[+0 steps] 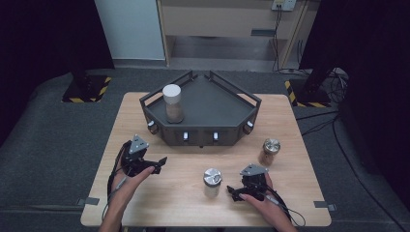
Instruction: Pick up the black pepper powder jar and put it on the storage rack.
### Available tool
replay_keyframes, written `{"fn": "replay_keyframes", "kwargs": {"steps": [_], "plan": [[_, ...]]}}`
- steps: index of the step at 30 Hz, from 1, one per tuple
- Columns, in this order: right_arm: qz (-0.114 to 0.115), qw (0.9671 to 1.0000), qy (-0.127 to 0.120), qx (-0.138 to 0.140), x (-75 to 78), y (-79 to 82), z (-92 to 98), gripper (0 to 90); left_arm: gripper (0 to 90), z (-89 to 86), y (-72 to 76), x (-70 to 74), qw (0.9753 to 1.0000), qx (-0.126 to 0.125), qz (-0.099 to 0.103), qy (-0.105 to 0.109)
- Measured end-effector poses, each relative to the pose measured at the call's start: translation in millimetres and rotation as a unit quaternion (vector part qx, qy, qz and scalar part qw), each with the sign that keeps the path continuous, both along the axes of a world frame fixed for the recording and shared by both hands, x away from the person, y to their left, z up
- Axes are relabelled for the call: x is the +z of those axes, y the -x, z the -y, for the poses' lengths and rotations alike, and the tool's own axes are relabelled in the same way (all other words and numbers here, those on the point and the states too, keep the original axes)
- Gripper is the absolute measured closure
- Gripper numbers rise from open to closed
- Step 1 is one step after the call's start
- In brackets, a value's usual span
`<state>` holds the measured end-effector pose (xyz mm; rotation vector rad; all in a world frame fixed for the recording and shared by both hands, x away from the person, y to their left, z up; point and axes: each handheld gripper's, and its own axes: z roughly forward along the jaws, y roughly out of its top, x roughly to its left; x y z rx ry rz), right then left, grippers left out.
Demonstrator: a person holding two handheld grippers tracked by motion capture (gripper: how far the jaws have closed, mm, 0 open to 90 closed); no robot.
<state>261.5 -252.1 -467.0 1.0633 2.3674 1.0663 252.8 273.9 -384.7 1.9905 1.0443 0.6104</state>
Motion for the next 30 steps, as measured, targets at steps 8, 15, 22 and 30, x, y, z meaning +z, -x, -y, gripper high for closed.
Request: {"fn": "replay_keyframes", "kwargs": {"steps": [8,15,22,30], "plan": [[0.0,1.0,0.0,0.0,0.0,0.1,0.0,0.5,1.9,-1.9,7.2,-10.7,0.9999,0.006,-0.009,0.0],[0.001,1.0,0.001,-0.001,0.0,1.2,-0.1,0.5,2.0,-1.7,13.4,-21.1,0.9998,0.011,-0.019,-0.003],[0.001,1.0,0.001,-0.001,0.0,1.3,0.2,0.5,2.2,0.0,19.8,-36.0,0.9993,0.013,-0.035,-0.006],[0.001,1.0,0.001,0.006,0.1,1.2,1.7,0.5,2.3,-2.1,23.6,-49.0,0.9983,0.021,-0.054,-0.006]]}}
